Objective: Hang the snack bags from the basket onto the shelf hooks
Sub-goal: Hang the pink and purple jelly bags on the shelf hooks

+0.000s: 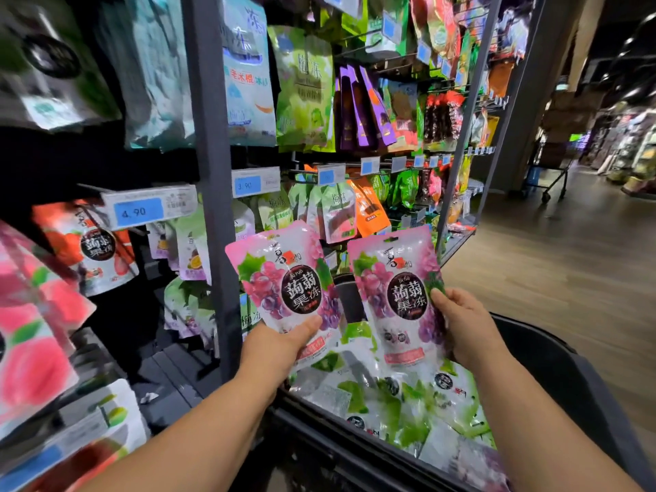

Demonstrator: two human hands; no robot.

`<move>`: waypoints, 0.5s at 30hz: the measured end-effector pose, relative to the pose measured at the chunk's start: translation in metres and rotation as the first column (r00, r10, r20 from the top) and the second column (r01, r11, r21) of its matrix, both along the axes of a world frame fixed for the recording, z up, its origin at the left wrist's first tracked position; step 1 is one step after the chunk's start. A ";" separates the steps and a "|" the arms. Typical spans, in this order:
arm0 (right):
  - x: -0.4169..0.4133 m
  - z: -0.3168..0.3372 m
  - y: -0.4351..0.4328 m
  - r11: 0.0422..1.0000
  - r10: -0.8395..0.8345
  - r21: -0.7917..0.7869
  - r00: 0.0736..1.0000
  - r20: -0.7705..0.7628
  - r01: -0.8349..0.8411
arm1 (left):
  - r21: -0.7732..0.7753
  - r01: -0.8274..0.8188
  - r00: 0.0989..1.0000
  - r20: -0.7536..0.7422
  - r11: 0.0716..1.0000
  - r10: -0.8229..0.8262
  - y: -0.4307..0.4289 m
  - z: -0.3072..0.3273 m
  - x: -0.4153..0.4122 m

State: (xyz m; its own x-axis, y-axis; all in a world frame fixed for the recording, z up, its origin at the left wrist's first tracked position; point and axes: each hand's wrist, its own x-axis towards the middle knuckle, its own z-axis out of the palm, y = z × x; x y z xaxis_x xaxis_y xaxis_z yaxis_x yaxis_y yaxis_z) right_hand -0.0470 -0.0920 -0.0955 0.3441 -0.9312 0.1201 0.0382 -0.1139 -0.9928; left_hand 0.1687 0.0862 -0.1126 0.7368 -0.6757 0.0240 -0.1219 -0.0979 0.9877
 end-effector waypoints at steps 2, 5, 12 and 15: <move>0.015 0.010 0.008 1.000 -0.007 0.000 0.998 0.055 0.007 | -0.014 0.029 0.999 -0.013 0.999 -0.029 0.005 0.009 -0.002; 0.036 0.027 0.025 1.000 0.018 0.007 0.995 0.095 -0.019 | -0.030 0.031 0.999 -0.008 0.999 -0.031 0.013 0.023 -0.004; 0.074 0.062 0.070 0.996 0.065 -0.064 0.996 0.066 -0.061 | -0.127 0.031 0.999 0.000 0.991 -0.032 0.043 0.050 0.002; 0.085 0.080 0.091 0.990 0.112 -0.091 0.989 0.094 -0.104 | -0.139 -0.020 1.000 -0.011 0.990 0.019 0.066 0.069 0.008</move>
